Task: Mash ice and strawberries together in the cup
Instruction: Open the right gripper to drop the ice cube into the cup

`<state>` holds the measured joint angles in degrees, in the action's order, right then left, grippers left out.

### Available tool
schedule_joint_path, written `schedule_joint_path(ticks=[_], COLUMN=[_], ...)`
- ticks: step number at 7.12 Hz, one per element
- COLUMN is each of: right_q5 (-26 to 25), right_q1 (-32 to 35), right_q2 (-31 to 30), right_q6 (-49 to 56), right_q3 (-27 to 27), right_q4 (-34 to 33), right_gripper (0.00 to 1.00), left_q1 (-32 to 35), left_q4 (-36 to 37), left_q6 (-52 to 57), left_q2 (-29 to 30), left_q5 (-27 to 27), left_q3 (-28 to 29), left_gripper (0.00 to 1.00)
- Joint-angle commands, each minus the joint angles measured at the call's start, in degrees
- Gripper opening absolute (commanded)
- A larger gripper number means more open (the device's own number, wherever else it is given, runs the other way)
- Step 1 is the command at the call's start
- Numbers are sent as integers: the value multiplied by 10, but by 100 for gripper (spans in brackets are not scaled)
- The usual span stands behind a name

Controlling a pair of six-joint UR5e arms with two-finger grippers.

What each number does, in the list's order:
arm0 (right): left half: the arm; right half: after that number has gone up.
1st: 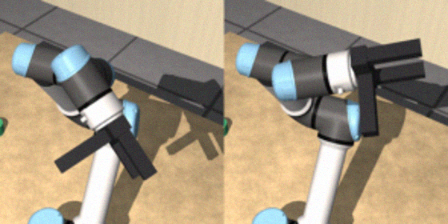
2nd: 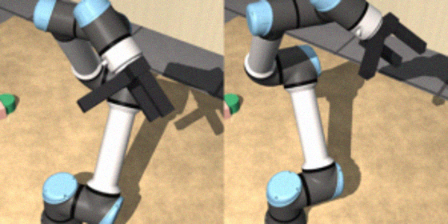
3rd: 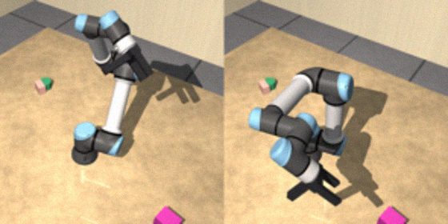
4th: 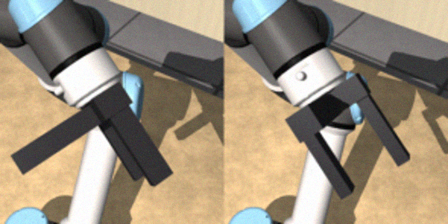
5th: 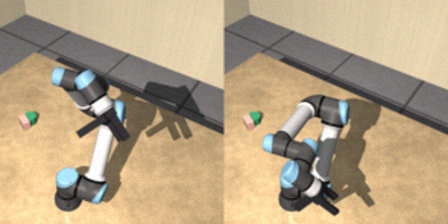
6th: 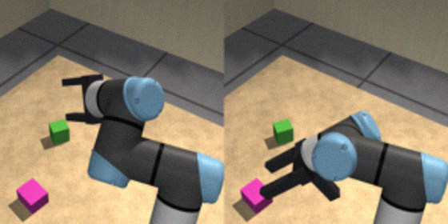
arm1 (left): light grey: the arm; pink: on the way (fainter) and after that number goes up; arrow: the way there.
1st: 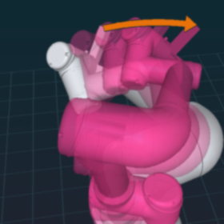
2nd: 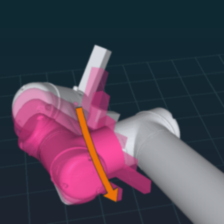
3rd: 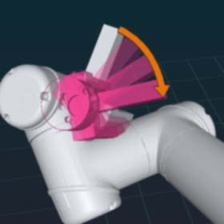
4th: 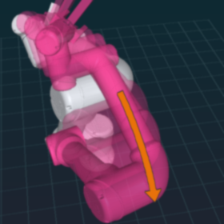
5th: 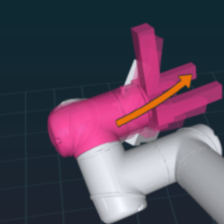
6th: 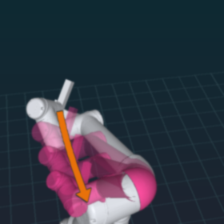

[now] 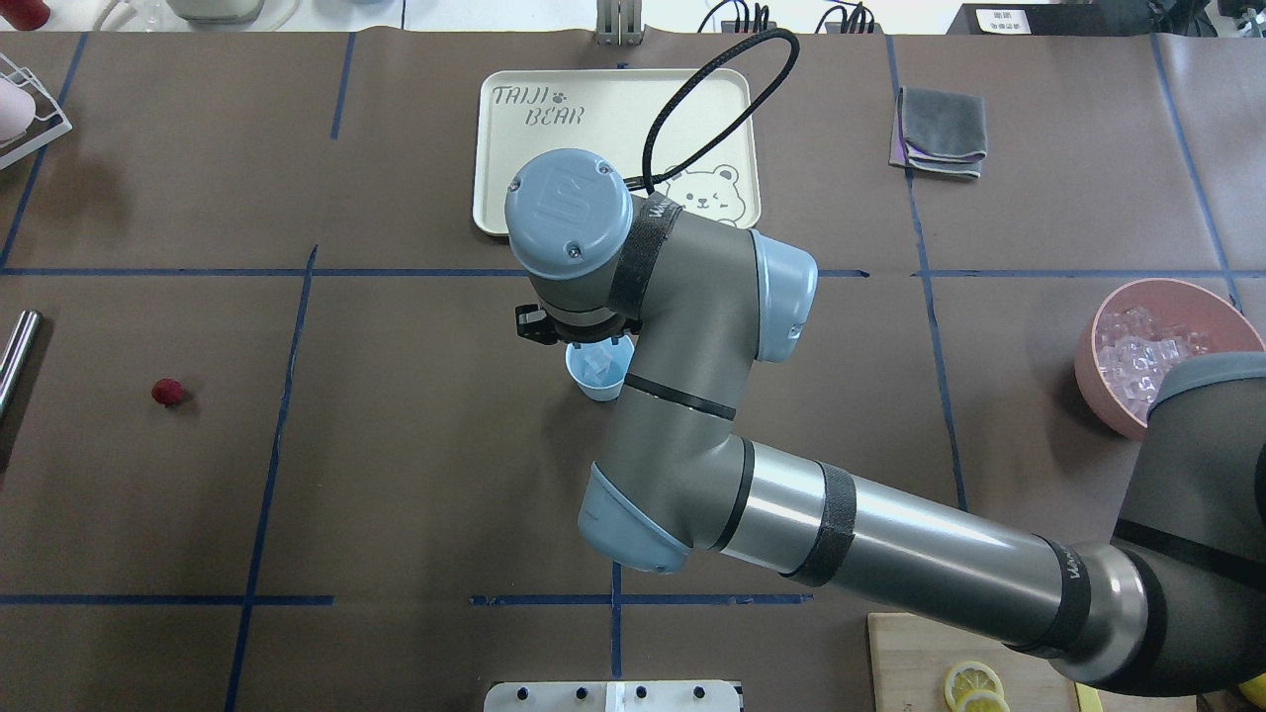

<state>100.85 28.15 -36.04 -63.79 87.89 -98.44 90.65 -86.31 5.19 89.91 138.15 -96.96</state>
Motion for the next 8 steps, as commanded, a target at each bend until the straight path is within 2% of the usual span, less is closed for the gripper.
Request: schedule_joint_path(ticks=[1,2,4,6,7,8], right_q5=[-3,-4,-4,14,36,42], right_q1=[1,1,1,37,65,100], right_q2=[-1,-1,0,4,-25,-71], right_q6=[1,1,1,2,7,11], right_q3=[0,0,0,23,70,143], right_q4=[0,0,0,-6,-30,-52], right_gripper=[90,99,99,99,99,99], left_q1=[0,0,1,0,0,1], left_q4=[0,1,1,1,1,1], left_q6=[0,0,0,0,0,0], left_q2=[0,0,0,0,0,-1], left_q5=[-1,-1,-1,-1,0,0], left_q3=[-5,-6,-7,-7,-7,-7], left_gripper=[100,100,100,100,100,100])
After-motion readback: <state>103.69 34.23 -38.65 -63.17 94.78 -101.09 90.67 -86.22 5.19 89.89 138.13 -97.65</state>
